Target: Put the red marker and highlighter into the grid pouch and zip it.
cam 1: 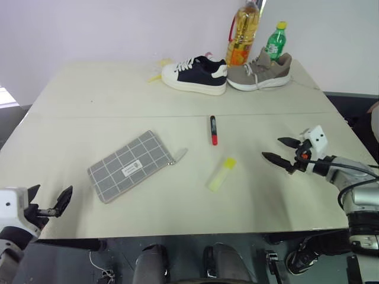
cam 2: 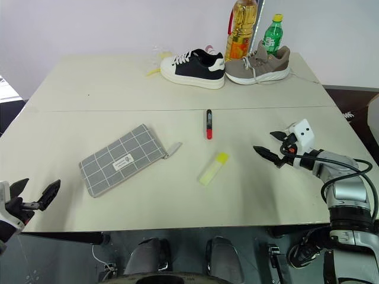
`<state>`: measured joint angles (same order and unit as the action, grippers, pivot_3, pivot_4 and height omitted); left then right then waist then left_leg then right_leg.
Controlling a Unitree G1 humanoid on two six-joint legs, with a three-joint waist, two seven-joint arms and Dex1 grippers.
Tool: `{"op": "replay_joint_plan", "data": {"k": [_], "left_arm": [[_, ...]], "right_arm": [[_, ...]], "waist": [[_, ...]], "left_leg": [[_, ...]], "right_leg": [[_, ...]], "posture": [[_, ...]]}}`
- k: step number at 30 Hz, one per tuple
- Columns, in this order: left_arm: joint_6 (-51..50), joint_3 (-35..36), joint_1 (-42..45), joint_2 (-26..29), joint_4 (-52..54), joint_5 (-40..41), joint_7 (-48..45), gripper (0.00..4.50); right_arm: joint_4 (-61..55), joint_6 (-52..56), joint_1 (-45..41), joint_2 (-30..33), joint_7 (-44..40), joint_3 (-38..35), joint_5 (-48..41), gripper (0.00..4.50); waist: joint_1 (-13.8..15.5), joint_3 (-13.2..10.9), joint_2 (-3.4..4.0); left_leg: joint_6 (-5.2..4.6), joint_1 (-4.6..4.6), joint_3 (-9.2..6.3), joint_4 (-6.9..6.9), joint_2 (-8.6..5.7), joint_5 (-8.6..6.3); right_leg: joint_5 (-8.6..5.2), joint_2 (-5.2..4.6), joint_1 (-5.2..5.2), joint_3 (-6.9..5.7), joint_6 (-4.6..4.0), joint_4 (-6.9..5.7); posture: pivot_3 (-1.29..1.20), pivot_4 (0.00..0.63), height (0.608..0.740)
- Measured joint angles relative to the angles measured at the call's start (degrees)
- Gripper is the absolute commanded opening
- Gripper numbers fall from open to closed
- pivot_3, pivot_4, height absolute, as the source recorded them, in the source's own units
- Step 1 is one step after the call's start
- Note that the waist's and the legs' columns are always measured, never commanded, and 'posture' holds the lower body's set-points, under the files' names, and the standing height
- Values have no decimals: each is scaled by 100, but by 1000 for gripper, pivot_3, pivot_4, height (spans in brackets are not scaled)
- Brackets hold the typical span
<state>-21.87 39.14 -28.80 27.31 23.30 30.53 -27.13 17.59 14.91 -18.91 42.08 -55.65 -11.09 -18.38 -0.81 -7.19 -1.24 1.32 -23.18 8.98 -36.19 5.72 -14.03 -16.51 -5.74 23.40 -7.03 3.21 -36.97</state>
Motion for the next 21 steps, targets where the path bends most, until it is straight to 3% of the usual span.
{"op": "replay_joint_plan", "data": {"k": [13,16,21], "left_arm": [[382,-18,-248,-157,35,-318,-48,4493],[771,-131,-175,-142,23,-632,-91,4500],[1294,-298,-107,-120,-259,-1095,-149,4500]], "right_arm": [[-390,106,-353,-446,47,292,-72,4480],[-992,438,-552,-885,98,597,-263,3587],[-1507,783,-1034,-1617,533,1705,175,930]], "waist": [[-12,0,1],[-31,0,1],[-13,2,-2]], "left_leg": [[0,0,0,1,2,0],[0,-1,-1,1,7,0],[0,-5,-1,3,6,0]], "right_leg": [[0,0,2,0,0,-1],[1,0,4,1,1,-2],[0,1,10,-2,-2,-3]], "posture": [[0,150,705],[0,150,705],[0,150,705]]}}
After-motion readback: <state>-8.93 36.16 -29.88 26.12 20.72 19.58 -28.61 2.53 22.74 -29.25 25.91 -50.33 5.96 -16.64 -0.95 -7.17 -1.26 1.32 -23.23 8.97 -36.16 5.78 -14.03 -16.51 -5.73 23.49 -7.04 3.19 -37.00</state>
